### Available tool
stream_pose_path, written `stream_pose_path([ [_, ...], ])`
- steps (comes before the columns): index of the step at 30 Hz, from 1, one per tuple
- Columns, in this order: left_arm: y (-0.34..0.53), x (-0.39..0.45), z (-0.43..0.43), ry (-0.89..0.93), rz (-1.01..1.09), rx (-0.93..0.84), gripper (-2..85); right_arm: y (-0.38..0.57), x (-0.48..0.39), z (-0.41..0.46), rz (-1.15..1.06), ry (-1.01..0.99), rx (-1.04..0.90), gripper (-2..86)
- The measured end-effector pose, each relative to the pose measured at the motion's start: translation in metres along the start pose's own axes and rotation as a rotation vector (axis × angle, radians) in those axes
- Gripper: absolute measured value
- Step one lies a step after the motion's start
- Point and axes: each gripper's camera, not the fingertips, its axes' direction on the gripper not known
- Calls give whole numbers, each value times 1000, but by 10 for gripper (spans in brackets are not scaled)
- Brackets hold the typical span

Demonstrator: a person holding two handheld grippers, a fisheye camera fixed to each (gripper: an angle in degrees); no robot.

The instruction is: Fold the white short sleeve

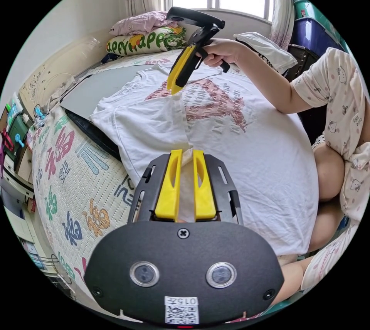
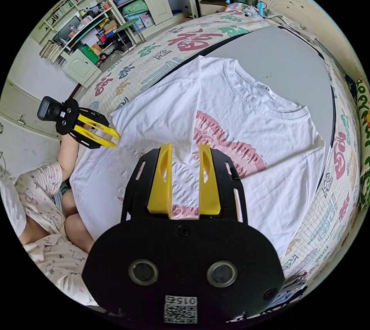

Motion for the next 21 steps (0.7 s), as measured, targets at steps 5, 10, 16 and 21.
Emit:
stream_pose_path([
  [5,-3,-5,-10,8,-8,4,35,-15,-6,8,-31,40,-59,84],
  [10,-8,-5,-17,8,-13,-1,30,-29,-12,6,-61,68,-63,60],
  [16,-10,-3,-26,25,1,-4,17,-41,-11,1,-70,137,-66,9],
  [21,-14,4,-25,32,7,-10,10,-51,-12,-1,-85,174,-83,2],
])
